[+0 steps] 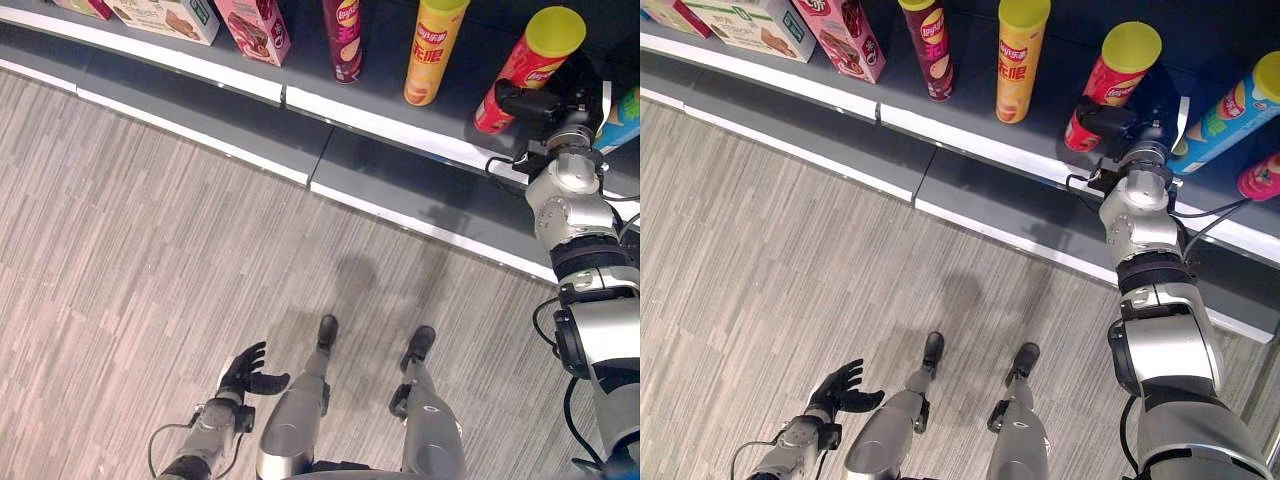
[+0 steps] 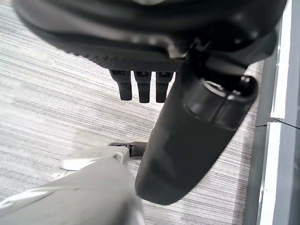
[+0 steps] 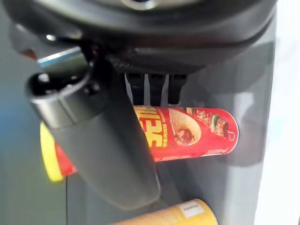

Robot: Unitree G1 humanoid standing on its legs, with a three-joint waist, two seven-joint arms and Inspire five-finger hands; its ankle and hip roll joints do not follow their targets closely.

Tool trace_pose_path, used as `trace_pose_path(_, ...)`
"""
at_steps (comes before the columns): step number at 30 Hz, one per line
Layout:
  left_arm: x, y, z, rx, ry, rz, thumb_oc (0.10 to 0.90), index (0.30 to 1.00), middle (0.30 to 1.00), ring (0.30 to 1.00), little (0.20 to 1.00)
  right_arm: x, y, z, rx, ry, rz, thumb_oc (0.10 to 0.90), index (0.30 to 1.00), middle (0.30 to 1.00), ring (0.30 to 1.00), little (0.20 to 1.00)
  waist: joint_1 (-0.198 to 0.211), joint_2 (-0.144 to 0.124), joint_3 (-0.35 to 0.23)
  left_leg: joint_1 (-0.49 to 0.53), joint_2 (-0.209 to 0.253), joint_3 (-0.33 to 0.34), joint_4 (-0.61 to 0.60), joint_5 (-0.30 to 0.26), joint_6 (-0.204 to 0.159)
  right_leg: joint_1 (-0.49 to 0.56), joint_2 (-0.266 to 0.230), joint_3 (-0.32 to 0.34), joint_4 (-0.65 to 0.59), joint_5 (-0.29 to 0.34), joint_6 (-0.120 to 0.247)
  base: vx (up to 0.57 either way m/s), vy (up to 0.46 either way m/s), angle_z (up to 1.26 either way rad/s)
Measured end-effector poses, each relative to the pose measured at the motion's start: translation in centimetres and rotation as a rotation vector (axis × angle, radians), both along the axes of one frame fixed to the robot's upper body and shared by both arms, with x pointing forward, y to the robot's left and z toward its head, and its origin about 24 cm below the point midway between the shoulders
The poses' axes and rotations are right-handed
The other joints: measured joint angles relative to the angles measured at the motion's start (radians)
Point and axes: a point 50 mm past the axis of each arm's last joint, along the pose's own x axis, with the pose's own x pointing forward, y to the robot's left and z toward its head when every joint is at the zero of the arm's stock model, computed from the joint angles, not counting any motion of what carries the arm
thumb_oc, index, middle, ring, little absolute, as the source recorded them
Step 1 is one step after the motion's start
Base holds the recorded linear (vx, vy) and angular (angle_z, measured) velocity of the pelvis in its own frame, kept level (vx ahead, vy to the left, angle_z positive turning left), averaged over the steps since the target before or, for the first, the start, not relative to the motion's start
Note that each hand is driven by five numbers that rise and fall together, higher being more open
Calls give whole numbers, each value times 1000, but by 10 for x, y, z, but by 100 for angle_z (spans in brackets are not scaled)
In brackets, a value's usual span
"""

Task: Put the goods on the table back onto the shelves and tidy them up.

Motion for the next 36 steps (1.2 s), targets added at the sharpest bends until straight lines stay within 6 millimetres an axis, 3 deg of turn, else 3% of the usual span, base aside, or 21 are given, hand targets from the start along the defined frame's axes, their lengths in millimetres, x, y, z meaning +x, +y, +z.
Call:
trace_pose_path(5, 1, -1, 1, 1, -9, 2, 800, 900, 900, 900, 900, 2, 2, -9, -167, 95, -48, 800, 900, 900, 900, 900, -2, -1, 0, 0, 2, 3, 0, 0, 0, -2, 2, 3, 0, 0, 0, -5, 1, -1)
trace_pose_path(15, 1, -1, 1, 2, -7, 2, 800, 900, 900, 900, 900, 2, -17, -27, -134, 196, -125, 800, 900, 900, 900, 900, 6, -1, 0, -2, 0, 2, 0, 1, 0, -2, 3, 1, 0, 1, 0, 0, 0, 0)
trace_pose_path(30, -2, -1, -1, 2, 0, 0, 800, 900, 900, 900, 900, 0, -27, -28, -83, 207, -179, 800, 900, 900, 900, 900, 29, 4, -3, -21, 0, -2, 0, 3, -2, -19, 0, -2, 0, 0, 0, 0, 0, 0)
trace_pose_path(33, 1, -2, 0, 1, -5, -1, 800, 900, 900, 900, 900, 0, -19, -26, -92, 171, -145, 800, 900, 900, 900, 900, 22, 4, -3, -19, 0, -2, 0, 2, -2, -18, 0, -2, 0, 1, 0, 8, 25, -1)
trace_pose_path(36, 13, -4, 4, 6, -12, 2, 800, 900, 900, 900, 900, 2, 8, -36, -107, 139, -52, 800, 900, 900, 900, 900, -13, 0, -4, 8, 0, 7, 0, 2, -2, 7, 1, 4, 0, 1, 0, 6, 48, -4)
